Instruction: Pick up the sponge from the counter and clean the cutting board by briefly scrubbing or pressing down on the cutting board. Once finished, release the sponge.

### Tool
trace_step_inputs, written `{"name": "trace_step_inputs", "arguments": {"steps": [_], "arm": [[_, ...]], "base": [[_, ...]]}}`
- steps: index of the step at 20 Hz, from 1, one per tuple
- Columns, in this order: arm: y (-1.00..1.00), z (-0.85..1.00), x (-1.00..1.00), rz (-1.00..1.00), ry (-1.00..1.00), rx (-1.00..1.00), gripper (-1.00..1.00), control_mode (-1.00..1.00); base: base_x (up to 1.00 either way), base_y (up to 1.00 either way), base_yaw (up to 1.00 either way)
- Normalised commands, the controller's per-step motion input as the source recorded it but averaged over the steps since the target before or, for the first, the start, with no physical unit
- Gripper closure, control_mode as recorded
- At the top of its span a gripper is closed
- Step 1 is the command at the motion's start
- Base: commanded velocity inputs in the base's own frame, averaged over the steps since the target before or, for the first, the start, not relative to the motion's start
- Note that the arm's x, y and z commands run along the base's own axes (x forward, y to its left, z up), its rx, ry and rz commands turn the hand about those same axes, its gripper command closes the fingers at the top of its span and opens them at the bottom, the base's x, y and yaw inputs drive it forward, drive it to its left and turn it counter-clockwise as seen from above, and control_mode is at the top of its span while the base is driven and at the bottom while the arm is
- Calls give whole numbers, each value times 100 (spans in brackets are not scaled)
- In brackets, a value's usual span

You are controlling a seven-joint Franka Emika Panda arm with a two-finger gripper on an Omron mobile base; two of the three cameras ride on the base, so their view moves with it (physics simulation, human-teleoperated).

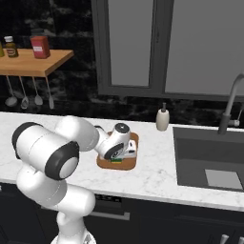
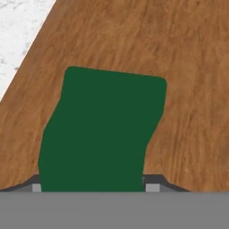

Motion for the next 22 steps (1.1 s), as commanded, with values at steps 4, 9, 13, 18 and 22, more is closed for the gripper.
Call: {"name": "trace_step_inputs", "arguments": {"steps": [4, 9, 13, 18, 22], "arm": [[-24, -34, -25, 6, 2, 0, 100, -100], [-35, -29, -28, 7, 0, 0, 100, -100], [-51, -19, -29, 6, 0, 0, 100, -100], [-57, -12, -22, 4, 0, 0, 100, -100], [-34, -5, -2, 2, 0, 0, 100, -100]], "base": [[0, 0, 0], [0, 0, 0], [0, 0, 0], [0, 0, 0], [0, 0, 0]]}}
